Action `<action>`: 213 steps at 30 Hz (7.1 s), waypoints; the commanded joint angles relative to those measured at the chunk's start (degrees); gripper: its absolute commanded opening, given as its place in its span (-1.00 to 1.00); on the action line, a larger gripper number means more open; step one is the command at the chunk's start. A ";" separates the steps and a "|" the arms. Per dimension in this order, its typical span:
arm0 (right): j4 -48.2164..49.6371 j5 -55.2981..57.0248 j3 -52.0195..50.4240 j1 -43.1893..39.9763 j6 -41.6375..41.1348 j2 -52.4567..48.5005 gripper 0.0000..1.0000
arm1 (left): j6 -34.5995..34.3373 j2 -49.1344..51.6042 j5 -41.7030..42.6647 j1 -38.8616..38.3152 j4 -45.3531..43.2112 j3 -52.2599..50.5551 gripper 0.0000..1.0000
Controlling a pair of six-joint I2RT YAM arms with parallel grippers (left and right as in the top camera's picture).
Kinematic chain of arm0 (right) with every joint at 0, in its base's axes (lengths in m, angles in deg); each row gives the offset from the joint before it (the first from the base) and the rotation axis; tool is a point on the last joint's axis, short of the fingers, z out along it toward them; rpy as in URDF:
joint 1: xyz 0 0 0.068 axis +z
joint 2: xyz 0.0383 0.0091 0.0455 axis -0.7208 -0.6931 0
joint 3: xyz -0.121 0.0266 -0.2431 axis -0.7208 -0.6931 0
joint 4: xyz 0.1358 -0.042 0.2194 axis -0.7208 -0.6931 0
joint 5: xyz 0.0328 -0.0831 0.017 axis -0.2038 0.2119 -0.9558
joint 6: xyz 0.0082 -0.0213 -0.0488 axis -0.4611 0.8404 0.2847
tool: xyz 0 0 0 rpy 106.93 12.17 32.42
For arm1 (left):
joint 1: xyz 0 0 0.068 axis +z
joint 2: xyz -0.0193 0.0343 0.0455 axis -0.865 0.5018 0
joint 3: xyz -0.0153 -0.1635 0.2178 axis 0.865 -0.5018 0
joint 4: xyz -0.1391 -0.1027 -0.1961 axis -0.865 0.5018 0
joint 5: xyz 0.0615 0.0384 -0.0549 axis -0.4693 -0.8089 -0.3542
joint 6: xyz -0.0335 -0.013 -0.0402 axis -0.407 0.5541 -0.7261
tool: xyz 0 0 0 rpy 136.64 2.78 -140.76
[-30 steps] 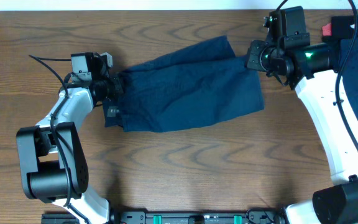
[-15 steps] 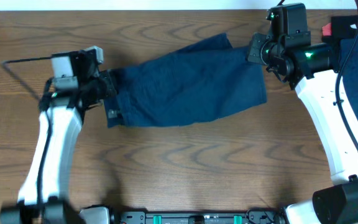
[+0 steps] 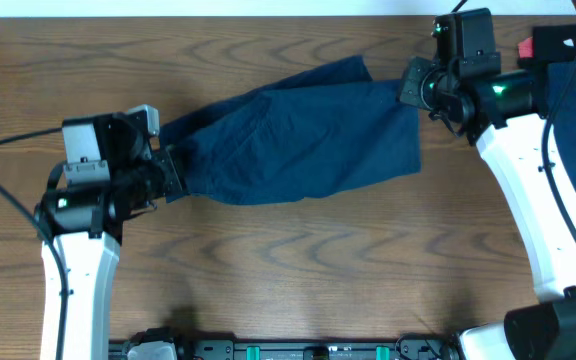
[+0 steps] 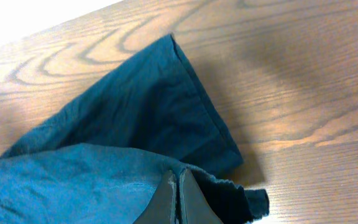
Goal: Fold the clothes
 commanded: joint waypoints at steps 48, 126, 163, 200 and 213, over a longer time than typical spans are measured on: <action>12.68 8.81 0.20 -0.37 -1.90 28.92 -0.98 | -6.43 -9.38 -14.29 0.13 5.70 32.83 -0.88; 9.55 2.73 10.60 2.86 5.62 -6.43 0.99 | -6.54 43.28 -22.56 11.10 20.09 49.92 0.74; -1.53 -18.84 -26.21 15.50 -0.79 2.08 0.74 | -3.30 46.34 -21.64 14.49 25.40 34.73 0.74; 33.51 -15.02 -45.72 17.11 -5.22 0.20 0.26 | -0.74 58.73 -19.69 14.49 9.97 33.55 0.74; 33.46 -11.80 -44.33 13.92 -9.77 1.16 -0.97 | -0.74 58.86 -19.69 14.49 10.47 33.38 0.74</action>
